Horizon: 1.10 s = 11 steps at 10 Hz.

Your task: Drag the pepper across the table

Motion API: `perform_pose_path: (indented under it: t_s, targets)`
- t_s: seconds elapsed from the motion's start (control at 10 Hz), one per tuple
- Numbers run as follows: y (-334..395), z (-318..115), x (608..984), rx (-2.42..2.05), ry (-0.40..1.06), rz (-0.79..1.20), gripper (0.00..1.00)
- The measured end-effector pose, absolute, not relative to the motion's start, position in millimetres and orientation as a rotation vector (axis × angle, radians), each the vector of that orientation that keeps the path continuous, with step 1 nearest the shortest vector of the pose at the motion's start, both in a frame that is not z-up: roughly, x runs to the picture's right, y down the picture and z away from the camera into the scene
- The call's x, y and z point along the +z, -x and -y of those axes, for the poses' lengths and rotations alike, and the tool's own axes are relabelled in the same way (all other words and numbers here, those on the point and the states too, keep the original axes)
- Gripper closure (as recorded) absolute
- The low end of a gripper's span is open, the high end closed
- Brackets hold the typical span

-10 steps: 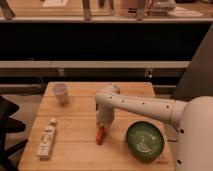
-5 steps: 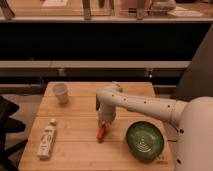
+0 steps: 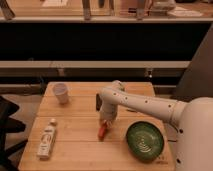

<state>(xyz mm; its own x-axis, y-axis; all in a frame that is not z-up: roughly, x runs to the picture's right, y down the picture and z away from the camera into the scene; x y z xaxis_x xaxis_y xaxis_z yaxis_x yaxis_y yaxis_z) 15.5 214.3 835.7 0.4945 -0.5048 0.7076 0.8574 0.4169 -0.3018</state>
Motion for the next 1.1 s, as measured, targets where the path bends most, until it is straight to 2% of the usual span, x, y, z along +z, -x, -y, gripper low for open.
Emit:
perform_pose_path:
  t_s: [1.1]
  targets:
    - [-21.9, -213.5, 845.7, -0.904, 0.709, 0.569, 0.98]
